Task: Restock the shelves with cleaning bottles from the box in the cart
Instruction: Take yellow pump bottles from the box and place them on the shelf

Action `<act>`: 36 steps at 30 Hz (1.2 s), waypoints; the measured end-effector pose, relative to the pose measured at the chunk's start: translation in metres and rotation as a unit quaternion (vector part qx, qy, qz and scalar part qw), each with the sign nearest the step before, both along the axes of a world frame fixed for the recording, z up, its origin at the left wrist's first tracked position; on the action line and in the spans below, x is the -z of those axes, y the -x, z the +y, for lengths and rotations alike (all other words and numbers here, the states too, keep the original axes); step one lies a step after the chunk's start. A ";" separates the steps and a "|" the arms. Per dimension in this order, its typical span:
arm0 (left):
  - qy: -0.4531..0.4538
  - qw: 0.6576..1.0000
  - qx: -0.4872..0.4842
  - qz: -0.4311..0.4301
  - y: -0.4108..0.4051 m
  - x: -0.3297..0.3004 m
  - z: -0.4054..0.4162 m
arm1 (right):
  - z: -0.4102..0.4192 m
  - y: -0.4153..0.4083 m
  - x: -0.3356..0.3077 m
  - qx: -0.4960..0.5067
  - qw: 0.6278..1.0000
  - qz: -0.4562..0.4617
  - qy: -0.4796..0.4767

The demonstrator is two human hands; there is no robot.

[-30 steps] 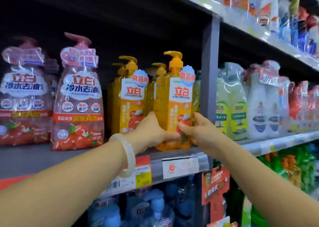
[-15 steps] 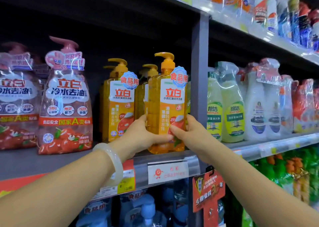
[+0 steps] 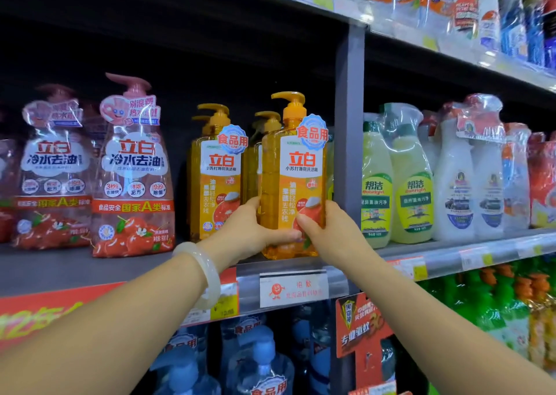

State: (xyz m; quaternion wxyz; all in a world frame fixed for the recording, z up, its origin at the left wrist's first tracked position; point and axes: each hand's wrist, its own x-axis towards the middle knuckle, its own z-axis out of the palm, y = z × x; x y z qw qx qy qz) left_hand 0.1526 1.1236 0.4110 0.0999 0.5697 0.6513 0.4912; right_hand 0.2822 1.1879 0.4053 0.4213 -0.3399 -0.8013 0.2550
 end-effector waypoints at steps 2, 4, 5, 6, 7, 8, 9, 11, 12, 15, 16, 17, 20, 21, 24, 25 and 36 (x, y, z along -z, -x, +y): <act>0.009 1.000 -0.004 0.002 -0.001 0.000 -0.002 | -0.007 0.001 -0.001 0.059 0.997 -0.045 -0.029; 0.019 1.000 -0.007 0.003 -0.002 -0.001 -0.003 | -0.015 -0.002 -0.002 0.108 0.986 -0.096 -0.083; 0.023 1.000 -0.006 0.002 -0.002 -0.001 -0.003 | -0.018 -0.005 -0.002 0.120 0.980 -0.112 -0.110; 0.027 1.000 -0.006 0.003 -0.002 -0.002 -0.004 | -0.020 -0.009 -0.001 0.125 0.977 -0.120 -0.128; 0.032 0.999 -0.005 0.005 -0.002 -0.002 -0.004 | -0.021 -0.013 0.000 0.124 0.975 -0.122 -0.138; 0.036 0.999 -0.006 0.009 -0.003 -0.002 -0.004 | -0.021 -0.016 0.003 0.120 0.974 -0.126 -0.142; 0.038 0.999 -0.007 0.015 -0.003 -0.002 -0.003 | -0.021 -0.019 0.005 0.115 0.974 -0.130 -0.145; 0.050 0.998 -0.012 0.025 -0.005 -0.002 -0.002 | -0.020 -0.023 0.010 0.102 0.975 -0.136 -0.146; 0.057 0.998 -0.016 0.028 -0.006 -0.002 -0.001 | -0.020 -0.024 0.012 0.099 0.975 -0.138 -0.146; 0.076 0.996 -0.029 0.039 -0.007 -0.002 -0.001 | -0.018 -0.026 0.014 0.103 0.972 -0.134 -0.161; 0.083 0.995 -0.036 0.050 -0.008 -0.002 -0.001 | -0.017 -0.026 0.015 0.105 0.972 -0.131 -0.163; 0.091 0.993 -0.042 0.067 -0.008 -0.002 -0.002 | -0.016 -0.026 0.016 0.105 0.973 -0.126 -0.160; 0.112 0.980 -0.076 0.147 -0.009 -0.001 -0.008 | -0.019 -0.027 0.019 0.106 0.976 -0.106 -0.160; 0.094 0.976 -0.095 0.170 -0.009 0.000 -0.014 | -0.023 -0.025 0.020 0.106 0.974 -0.096 -0.174; 0.009 0.944 -0.176 0.280 -0.005 0.004 -0.050 | -0.048 -0.012 0.021 0.084 0.968 -0.086 -0.222; -0.007 0.923 -0.198 0.329 0.000 0.006 -0.068 | -0.061 -0.004 0.021 0.067 0.964 -0.097 -0.236; 0.273 0.757 -0.373 0.461 0.094 0.068 -0.415 | -0.357 0.157 0.053 -0.204 0.857 -0.313 -0.355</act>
